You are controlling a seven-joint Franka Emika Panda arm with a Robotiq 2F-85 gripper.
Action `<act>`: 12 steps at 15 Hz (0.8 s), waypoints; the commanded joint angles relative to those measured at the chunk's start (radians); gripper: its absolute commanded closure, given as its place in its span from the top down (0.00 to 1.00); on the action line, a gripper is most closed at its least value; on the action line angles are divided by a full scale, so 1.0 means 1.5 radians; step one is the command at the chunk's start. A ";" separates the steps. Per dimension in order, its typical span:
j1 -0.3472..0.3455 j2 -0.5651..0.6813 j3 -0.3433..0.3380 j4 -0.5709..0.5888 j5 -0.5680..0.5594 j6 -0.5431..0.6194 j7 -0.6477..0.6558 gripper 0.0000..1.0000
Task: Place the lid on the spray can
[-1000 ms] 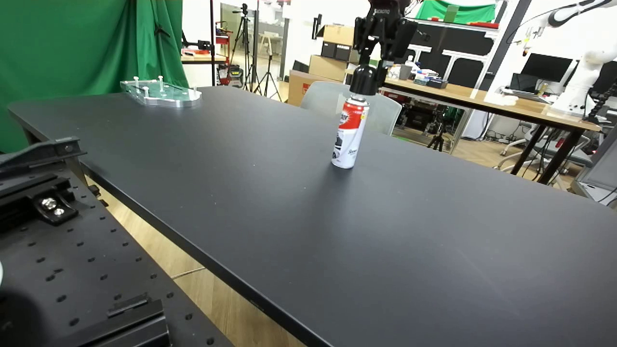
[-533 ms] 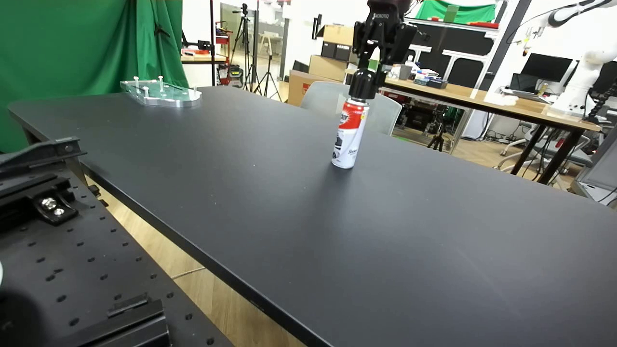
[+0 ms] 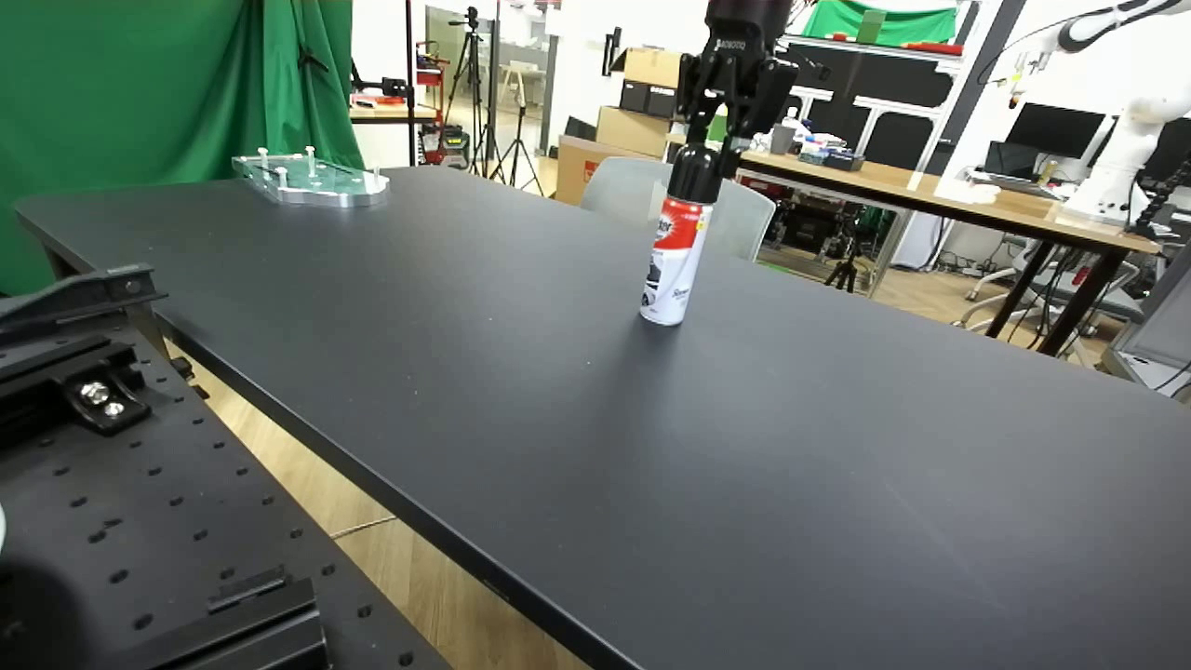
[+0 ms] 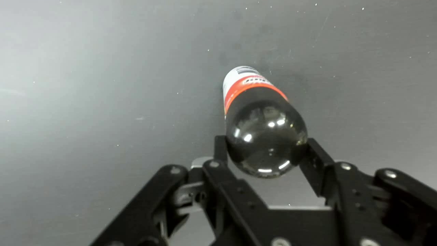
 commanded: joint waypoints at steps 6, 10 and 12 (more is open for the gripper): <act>0.002 0.002 -0.004 0.006 0.010 -0.009 0.001 0.31; 0.002 0.001 -0.002 0.008 0.014 -0.018 -0.003 0.83; 0.003 0.001 -0.001 0.008 0.013 -0.022 -0.003 0.95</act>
